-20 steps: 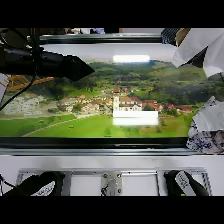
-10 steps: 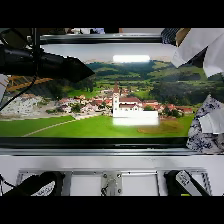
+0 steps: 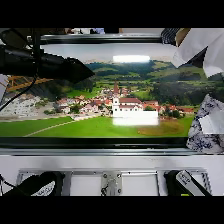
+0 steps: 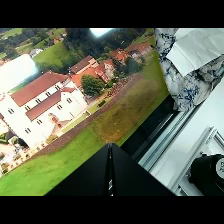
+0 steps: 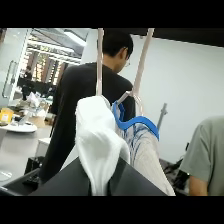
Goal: Fold the clothes and pants, and hang the long-sleeved shirts on hangers.
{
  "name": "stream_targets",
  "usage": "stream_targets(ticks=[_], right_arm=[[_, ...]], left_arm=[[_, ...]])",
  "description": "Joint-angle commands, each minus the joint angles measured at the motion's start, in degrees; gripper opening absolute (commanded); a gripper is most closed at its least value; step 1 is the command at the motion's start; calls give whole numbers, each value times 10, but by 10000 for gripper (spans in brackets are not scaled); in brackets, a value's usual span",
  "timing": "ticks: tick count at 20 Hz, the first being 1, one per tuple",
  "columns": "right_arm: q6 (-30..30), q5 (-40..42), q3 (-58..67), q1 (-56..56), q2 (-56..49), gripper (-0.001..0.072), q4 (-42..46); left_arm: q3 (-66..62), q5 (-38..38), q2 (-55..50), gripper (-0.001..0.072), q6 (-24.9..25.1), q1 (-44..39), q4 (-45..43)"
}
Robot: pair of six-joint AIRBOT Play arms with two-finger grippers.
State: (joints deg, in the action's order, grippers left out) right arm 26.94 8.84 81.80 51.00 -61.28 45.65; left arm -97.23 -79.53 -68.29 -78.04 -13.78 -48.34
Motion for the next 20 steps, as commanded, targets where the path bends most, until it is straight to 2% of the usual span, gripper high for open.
stream_targets(ticks=[1,2,3,8,11,13,15,18,20], right_arm=[[-1,-18,0,1,0,175,-1],[-1,-18,0,1,2,374,-1],[-1,-19,0,1,4,451,-1],[-1,-26,-1,0,52,445,-1],[1,-81,-1,-1,99,445,-1],[7,-202,-1,-2,133,444,-8],[33,-374,-1,-9,162,444,-39],[60,-592,-7,-52,173,444,-166],[61,-681,-20,-120,158,444,-248]], left_arm=[[-1,0,0,19,0,0,0],[-1,0,0,18,0,0,0],[-1,0,0,18,0,0,0],[-1,0,0,18,0,0,0],[-1,0,0,18,1,0,0],[-1,0,0,18,1,0,-1],[0,0,0,18,1,0,-1],[-1,-1,0,19,1,0,-1],[0,-9,0,19,1,0,-2]])
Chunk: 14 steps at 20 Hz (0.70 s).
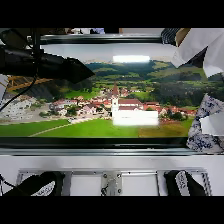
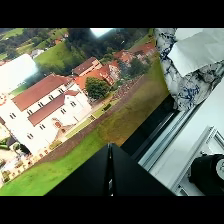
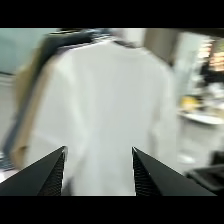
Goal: Fold the clothes and pants, and hang the long-sleeved shirts on hangers.
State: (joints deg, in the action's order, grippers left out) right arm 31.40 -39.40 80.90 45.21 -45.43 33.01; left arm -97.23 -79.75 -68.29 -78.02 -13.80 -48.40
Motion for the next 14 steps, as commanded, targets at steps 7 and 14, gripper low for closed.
stream_targets(ticks=[7,14], right_arm=[[16,-254,-112,-519,-85,288,-35],[17,-196,-146,-732,-212,288,-37]], left_arm=[[163,82,83,18,11,0,-33],[311,164,148,19,11,0,-30]])
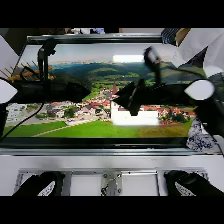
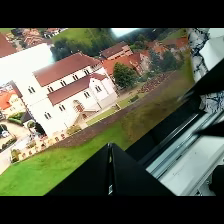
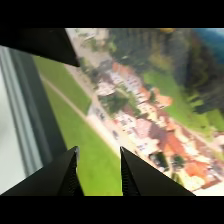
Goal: Fold the clothes and pants, and hang the long-sleeved shirts on hangers.
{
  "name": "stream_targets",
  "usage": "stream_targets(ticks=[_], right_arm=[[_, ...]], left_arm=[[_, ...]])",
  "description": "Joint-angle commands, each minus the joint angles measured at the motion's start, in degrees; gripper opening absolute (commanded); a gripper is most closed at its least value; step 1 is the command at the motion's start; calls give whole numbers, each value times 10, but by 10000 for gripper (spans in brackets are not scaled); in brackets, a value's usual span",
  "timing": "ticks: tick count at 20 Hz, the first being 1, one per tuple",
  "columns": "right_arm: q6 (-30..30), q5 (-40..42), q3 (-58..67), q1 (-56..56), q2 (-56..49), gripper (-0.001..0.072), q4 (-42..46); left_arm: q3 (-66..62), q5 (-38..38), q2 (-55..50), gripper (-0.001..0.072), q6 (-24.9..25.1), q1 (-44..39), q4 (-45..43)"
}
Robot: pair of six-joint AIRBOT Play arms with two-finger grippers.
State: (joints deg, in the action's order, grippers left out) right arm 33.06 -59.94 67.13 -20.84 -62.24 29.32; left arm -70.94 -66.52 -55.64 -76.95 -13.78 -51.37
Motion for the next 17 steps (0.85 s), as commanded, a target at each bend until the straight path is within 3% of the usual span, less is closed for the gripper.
stream_targets(ticks=[1,2,3,17], right_arm=[[0,10,-9,-80,-54,254,-3],[0,5,-9,-84,-60,95,-7],[0,4,-9,-86,-64,24,-13],[0,-5,-9,-85,-65,24,-15]], left_arm=[[53,31,24,19,1,0,-1],[53,29,23,18,1,0,-1],[53,29,23,19,1,0,-1],[53,33,23,19,0,0,0]])
